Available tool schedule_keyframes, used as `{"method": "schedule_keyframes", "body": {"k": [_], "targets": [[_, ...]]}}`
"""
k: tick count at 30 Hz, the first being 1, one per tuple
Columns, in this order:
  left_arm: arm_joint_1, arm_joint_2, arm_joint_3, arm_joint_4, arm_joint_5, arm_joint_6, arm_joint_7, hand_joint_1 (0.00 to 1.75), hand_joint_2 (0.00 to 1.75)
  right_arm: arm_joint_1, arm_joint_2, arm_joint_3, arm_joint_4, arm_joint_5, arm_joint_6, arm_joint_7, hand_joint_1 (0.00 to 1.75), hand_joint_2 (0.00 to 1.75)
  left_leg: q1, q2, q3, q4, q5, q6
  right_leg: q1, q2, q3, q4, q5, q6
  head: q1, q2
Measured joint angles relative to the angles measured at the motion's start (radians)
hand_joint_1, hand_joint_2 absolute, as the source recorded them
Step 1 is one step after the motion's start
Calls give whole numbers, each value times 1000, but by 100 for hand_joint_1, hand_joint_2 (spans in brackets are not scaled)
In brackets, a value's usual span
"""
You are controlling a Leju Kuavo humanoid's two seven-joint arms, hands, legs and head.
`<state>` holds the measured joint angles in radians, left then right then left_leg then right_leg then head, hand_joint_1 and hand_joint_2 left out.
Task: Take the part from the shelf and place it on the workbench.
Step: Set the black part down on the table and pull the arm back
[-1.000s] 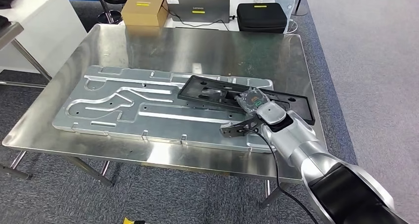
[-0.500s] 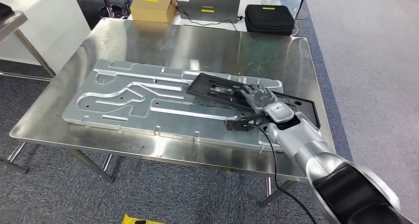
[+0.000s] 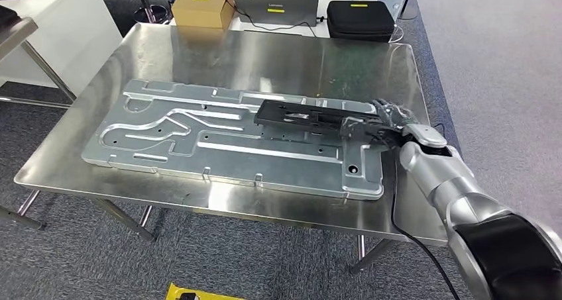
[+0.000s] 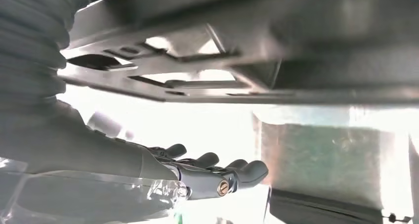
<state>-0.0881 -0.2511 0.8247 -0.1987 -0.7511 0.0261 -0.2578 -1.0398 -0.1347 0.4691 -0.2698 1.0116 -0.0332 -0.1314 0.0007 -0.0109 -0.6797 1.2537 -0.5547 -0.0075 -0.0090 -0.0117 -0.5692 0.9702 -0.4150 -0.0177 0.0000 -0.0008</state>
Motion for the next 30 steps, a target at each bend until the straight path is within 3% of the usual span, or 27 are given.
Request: {"method": "schedule_keyframes", "body": {"k": [1, 2, 4, 6, 10, 12, 14, 15, 16, 17, 19, 21, 23, 26, 27, 29, 30], "targets": [[0, 1, 0, 0, 0, 0, -1, 0, 175, -3, -2, -25, 0, -32, 6, -8, 0, 175, 3, 0, -4, 8, 11, -6, -1, 1, -1, 4, -2, 2, 0, 0], [0, 2, 1, 0, 0, -1, -1, 0, 175, -8, -5, -52, 0, -64, 10, -16, 0, 175, 6, 1, 9, -22, 39, -10, -4, 3, -3, 10, -5, 7, 0, 0], [1, 3, 2, 0, -2, -7, -4, 0, 175, -25, -14, -110, -3, -122, 16, -30, 0, 175, 10, 2, 60, -136, 100, -12, -8, 4, -8, 27, -15, 19, 0, 0], [1, 3, 2, 1, -5, -17, -6, 0, 175, -53, -31, -165, -9, -162, 21, -37, 0, 175, 8, 2, 90, -212, 115, -2, -7, 2, -21, 44, -22, 33, -3, 0], [-3, 2, 3, 2, -15, -38, -7, 0, 175, -95, -80, -230, -21, -190, 29, -39, 0, 175, 6, -5, 88, -224, 112, 29, -9, -2, -36, 61, -31, 50, -4, 0], [-6, 2, 3, 2, -18, -48, -2, 0, 175, -111, -103, -255, -27, -195, 28, -39, 0, 175, 8, -6, 88, -227, 114, 39, -12, 0, -70, 132, -72, 57, -1, 0], [-8, 2, 3, 2, -17, -54, 5, 0, 175, -128, -121, -275, -30, -200, 27, -37, 0, 175, 4, -6, 88, -227, 113, 45, -12, 2, -138, 264, -125, 61, 0, 0], [-9, 2, 3, 2, -17, -56, 7, 0, 175, -136, -128, -283, -30, -201, 28, -34, 0, 175, 3, -6, 89, -227, 112, 47, -12, 2, -167, 315, -136, 61, 0, 0], [-9, 2, 3, 2, -16, -58, 8, 0, 175, -143, -133, -290, -31, -202, 31, -28, 0, 175, 1, -6, 91, -227, 111, 48, -12, 2, -183, 334, -129, 59, 0, 0], [-9, 2, 3, 2, -16, -60, 8, 0, 175, -151, -135, -294, -32, -203, 34, -22, 0, 175, 0, -6, 93, -227, 110, 49, -12, 3, -179, 314, -103, 56, 0, 0], [-9, 1, 3, 2, -17, -62, 7, 0, 175, -175, -138, -300, -36, -203, 38, -9, 0, 175, -3, -7, 97, -227, 106, 49, -8, 4, -130, 193, -27, 44, 0, 0], [-10, 1, 3, 2, -18, -62, 6, 0, 175, -204, -139, -303, -40, -202, 38, -1, 0, 175, -7, -9, 96, -226, 103, 44, -1, 6, -84, 87, 10, 35, 0, 0], [-11, 1, 3, 2, -19, -60, 7, 0, 175, -225, -139, -305, -42, -202, 38, 2, 0, 175, -9, -10, 94, -227, 102, 35, 4, 7, -73, 58, 7, 32, -1, 0], [-14, 1, 3, 2, -18, -55, 12, 0, 175, -242, -134, -305, -45, -201, 38, 5, 0, 175, -10, -8, 90, -209, 82, 18, -3, 5, -66, 48, 8, 21, -2, 0], [-15, 1, 3, 2, -17, -53, 14, 0, 175, -250, -130, -305, -46, -200, 38, 8, 0, 175, -10, -8, 75, -174, 59, 13, -5, 4, -63, 44, 9, 17, -3, 0], [-20, 1, 4, 2, -14, -49, 16, 0, 175, -268, -121, -305, -48, -198, 38, 13, 0, 175, -9, -6, 18, -49, -1, 6, -3, 3, -62, 44, 8, 10, -6, 0], [-23, 2, 4, 2, -11, -47, 15, 0, 131, -275, -116, -305, -48, -201, 39, 14, 0, 131, -8, -6, -11, 12, -22, 5, -1, 3, -62, 46, 7, 8, -6, 0]]}}
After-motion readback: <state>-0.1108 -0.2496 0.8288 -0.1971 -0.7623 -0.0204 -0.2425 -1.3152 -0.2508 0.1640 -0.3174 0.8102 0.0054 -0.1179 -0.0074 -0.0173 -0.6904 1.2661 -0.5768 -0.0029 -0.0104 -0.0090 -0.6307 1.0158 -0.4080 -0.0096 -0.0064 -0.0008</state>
